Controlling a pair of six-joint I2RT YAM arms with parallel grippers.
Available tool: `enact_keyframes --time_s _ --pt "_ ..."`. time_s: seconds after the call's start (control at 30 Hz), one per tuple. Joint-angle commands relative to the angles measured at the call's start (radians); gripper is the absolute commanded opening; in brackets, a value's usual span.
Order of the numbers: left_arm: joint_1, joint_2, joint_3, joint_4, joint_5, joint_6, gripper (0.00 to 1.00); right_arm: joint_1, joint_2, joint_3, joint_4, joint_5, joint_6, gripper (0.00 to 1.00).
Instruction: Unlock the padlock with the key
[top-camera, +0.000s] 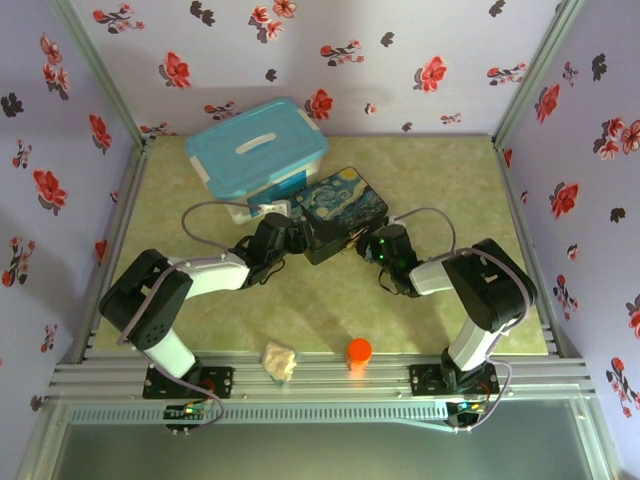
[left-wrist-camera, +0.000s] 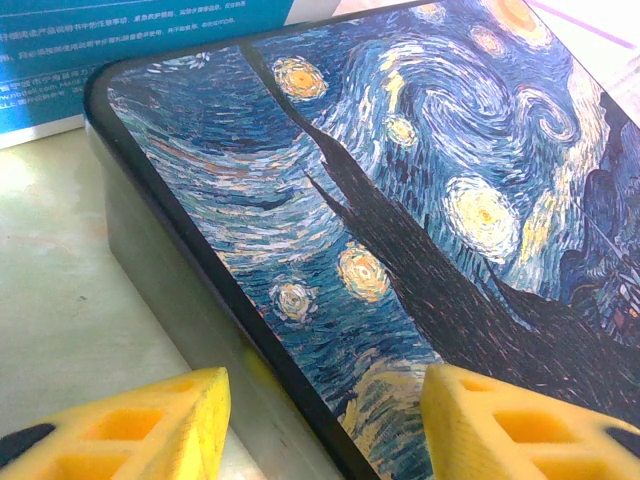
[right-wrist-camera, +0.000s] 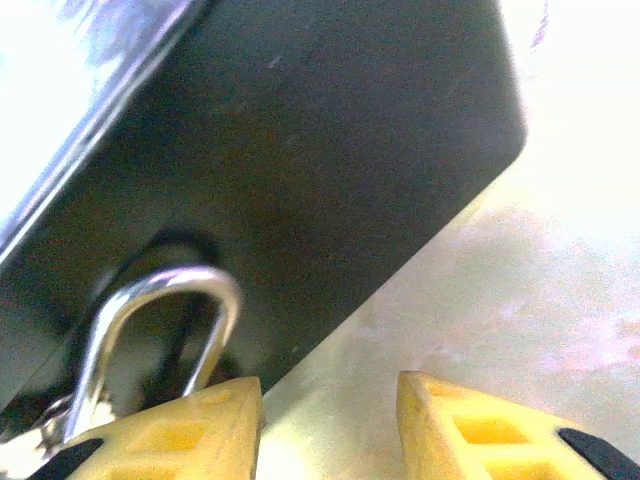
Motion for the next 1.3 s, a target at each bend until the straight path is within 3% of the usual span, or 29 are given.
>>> enact_keyframes --time_s 0.0,0.17,0.3,0.47,0.9,1.1,1.27 --pt "0.001 0.074 -0.076 -0.269 0.001 0.036 0.53 -0.029 -0.023 -0.026 -0.064 0.066 -0.059 0.41" --pt "-0.001 0.073 -0.069 -0.269 0.003 0.033 0.53 0.008 -0.109 -0.057 -0.121 0.101 -0.263 0.48" --pt "-0.001 0.075 -0.061 -0.274 0.002 0.039 0.53 0.127 -0.151 -0.076 -0.147 0.201 -0.479 0.59" --pt "-0.001 0.078 -0.051 -0.281 0.002 0.041 0.53 0.201 -0.097 -0.035 -0.165 0.219 -0.562 0.63" --pt "-0.003 0.098 -0.041 -0.282 0.007 0.045 0.51 0.242 0.070 0.011 0.015 0.270 -0.529 0.64" --pt "-0.016 0.111 -0.028 -0.307 -0.004 0.076 0.48 0.232 0.095 0.020 0.073 0.467 -0.411 0.48" --pt "-0.020 0.109 -0.042 -0.314 -0.020 0.085 0.46 0.114 0.066 -0.035 0.162 0.333 -0.249 0.39"
